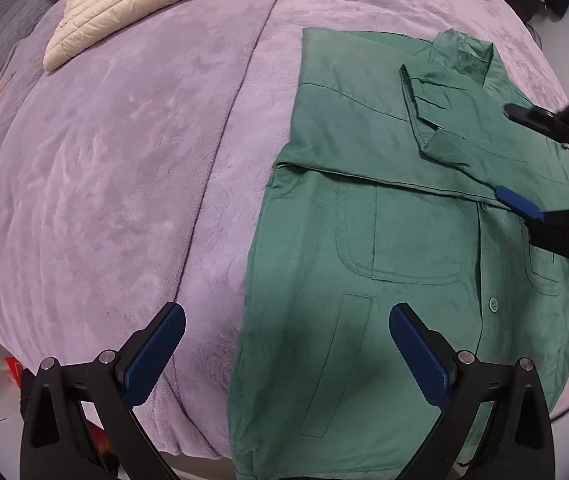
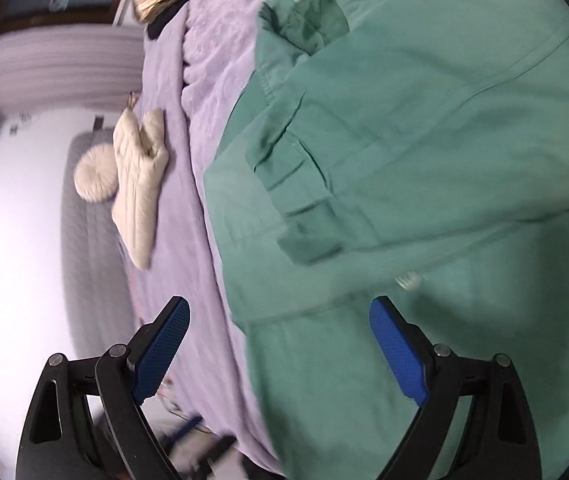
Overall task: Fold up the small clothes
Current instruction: 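Move both open tools down to the jacket hem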
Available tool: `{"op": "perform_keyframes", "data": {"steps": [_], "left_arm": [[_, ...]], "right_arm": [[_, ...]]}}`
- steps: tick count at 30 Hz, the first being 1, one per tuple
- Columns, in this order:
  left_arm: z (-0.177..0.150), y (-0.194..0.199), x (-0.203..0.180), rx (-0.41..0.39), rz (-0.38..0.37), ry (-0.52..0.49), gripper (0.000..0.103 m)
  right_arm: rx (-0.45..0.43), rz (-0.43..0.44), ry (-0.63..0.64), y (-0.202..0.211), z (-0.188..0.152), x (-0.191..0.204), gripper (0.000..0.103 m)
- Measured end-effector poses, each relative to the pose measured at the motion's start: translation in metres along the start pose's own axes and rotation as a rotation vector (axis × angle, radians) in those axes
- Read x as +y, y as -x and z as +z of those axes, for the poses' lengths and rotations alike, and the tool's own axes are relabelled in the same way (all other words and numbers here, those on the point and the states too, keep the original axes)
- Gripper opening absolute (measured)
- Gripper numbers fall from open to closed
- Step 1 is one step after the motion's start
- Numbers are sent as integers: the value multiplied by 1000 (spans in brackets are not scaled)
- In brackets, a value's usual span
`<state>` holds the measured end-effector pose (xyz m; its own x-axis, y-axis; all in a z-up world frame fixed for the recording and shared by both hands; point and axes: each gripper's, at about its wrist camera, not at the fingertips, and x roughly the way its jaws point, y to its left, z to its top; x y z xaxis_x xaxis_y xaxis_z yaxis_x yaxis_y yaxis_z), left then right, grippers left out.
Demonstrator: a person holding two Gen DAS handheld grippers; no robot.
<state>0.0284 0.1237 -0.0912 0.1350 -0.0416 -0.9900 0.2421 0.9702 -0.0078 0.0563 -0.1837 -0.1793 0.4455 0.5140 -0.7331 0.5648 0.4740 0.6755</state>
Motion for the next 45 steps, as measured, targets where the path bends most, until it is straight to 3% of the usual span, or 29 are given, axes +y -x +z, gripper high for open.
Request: {"op": "perform_keyframes", "data": {"steps": [4, 5, 8, 13, 17, 19, 21, 24, 28, 30, 33, 36, 38, 45], "left_arm": [[-8, -4, 18, 19, 0, 19, 102], [-9, -6, 22, 25, -1, 26, 102], [-13, -11, 31, 43, -9, 52, 102], [-13, -14, 36, 39, -15, 63, 102], [-9, -16, 31, 46, -6, 41, 102], [-7, -14, 27, 38, -4, 29, 102], [-5, -11, 24, 28, -8, 18, 102], [-4, -9, 22, 27, -15, 1, 102], [-1, -4, 18, 19, -33, -17, 102], [0, -2, 15, 15, -38, -32, 102], [1, 1, 11, 6, -51, -62, 102], [0, 3, 8, -4, -59, -96, 102], [0, 3, 7, -7, -70, -113, 102], [-7, -2, 6, 3, -113, -153, 102]], "right_arm": [[-43, 22, -171, -28, 13, -25, 89], [-60, 35, -210, -30, 13, -30, 80], [-58, 55, -251, -33, 14, -35, 11], [-48, 83, -175, -31, 1, -20, 10], [-11, -13, -192, -47, -2, -34, 15], [-12, 12, -234, -49, -2, -41, 16], [9, 7, -217, -44, -4, -36, 33], [43, -64, -81, -28, -9, -14, 59], [78, -158, 90, 2, -32, 7, 61], [79, -189, 136, 17, -43, 11, 70], [63, -243, 196, 43, -62, 14, 70], [40, -271, 203, 67, -78, 9, 72], [23, -267, 174, 81, -88, 4, 82], [-35, -289, 131, 108, -120, -3, 82]]}}
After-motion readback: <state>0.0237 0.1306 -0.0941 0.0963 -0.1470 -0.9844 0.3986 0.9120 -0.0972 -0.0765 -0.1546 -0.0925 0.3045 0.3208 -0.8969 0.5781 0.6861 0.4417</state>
